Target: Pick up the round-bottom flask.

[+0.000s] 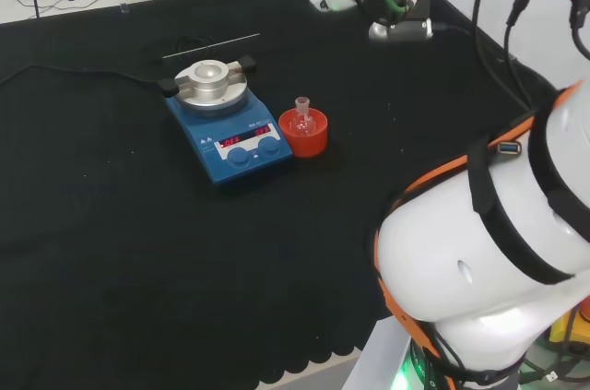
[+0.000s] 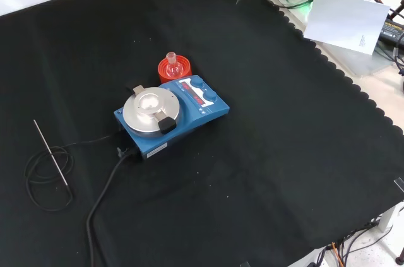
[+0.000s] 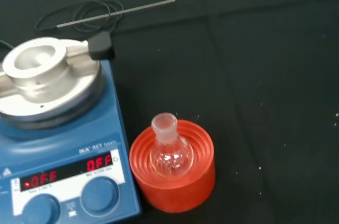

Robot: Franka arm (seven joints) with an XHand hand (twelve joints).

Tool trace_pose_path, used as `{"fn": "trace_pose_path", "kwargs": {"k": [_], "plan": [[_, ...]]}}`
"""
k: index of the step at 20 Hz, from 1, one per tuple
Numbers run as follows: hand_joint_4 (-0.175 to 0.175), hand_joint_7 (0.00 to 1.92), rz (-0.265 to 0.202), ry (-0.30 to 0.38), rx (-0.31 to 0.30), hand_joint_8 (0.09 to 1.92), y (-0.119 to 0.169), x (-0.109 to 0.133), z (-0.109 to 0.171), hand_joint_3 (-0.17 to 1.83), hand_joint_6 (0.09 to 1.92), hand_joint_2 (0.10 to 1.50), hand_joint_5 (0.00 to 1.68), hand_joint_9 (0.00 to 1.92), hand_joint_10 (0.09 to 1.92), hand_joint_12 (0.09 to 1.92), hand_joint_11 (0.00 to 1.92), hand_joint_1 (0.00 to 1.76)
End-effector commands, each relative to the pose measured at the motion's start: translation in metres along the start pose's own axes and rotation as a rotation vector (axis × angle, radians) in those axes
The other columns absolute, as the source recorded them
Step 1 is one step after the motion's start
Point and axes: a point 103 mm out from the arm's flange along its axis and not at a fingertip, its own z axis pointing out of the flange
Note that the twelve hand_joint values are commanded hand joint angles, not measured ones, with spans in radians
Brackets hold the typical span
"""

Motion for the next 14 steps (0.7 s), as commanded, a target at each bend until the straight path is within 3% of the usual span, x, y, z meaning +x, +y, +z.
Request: {"fn": "trace_pose_path", "kwargs": {"k": [1, 6, 14], "plan": [[0.002, 0.1, -0.011, 0.052, 0.013, 0.37, 0.027, -0.02, 0.073, 0.31, 0.09, 1.08, 0.28, 0.18, 0.58, 1.03, 0.0, 0.42], [-0.005, 0.15, -0.011, 0.108, 0.001, 0.42, 0.03, -0.02, 0.114, 0.38, 0.09, 0.97, 0.34, 0.27, 0.59, 1.12, 0.0, 0.56], [-0.019, 0.21, -0.007, 0.149, 0.043, 0.48, 0.04, -0.014, 0.16, 0.58, 0.09, 0.8, 0.42, 0.35, 0.61, 1.22, 0.0, 0.7]]}}
